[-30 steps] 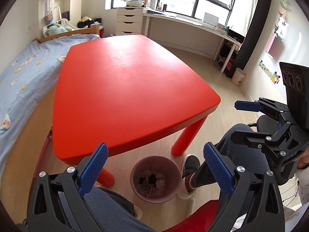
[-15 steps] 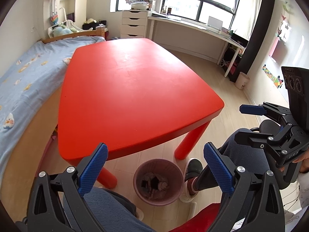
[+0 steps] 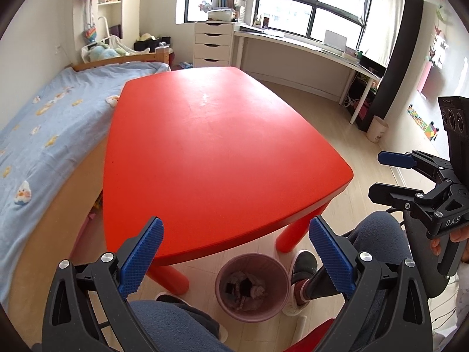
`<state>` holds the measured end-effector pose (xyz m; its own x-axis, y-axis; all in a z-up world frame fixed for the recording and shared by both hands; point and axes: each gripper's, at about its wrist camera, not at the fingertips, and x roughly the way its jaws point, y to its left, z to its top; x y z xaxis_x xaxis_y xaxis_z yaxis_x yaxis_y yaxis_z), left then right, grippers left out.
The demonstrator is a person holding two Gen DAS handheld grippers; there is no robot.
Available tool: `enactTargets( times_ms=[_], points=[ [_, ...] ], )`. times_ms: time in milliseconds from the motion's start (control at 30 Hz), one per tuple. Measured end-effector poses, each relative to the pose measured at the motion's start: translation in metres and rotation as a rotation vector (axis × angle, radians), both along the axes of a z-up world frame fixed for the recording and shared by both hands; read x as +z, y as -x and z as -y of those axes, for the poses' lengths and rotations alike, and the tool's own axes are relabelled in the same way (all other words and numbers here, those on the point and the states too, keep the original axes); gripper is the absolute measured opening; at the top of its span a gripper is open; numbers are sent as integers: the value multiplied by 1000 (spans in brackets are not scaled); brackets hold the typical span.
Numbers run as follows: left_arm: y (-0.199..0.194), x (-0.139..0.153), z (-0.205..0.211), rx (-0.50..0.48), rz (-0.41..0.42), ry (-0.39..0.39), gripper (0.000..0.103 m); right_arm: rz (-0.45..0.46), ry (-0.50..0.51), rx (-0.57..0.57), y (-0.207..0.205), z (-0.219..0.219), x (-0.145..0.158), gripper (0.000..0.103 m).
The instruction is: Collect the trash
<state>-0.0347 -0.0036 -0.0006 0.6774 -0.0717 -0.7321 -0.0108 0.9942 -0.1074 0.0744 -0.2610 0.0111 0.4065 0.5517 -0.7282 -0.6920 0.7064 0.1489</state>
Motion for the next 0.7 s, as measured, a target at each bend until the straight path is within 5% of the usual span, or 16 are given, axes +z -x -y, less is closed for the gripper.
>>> enactTargets(
  times_ms=[267, 700],
  points=[
    [-21, 14, -9, 22, 45, -40, 95, 46, -21, -23, -31, -10, 19, 100],
    [-42, 20, -22, 31, 43, 24, 97, 66, -22, -23, -55, -23, 25, 100]
  ],
)
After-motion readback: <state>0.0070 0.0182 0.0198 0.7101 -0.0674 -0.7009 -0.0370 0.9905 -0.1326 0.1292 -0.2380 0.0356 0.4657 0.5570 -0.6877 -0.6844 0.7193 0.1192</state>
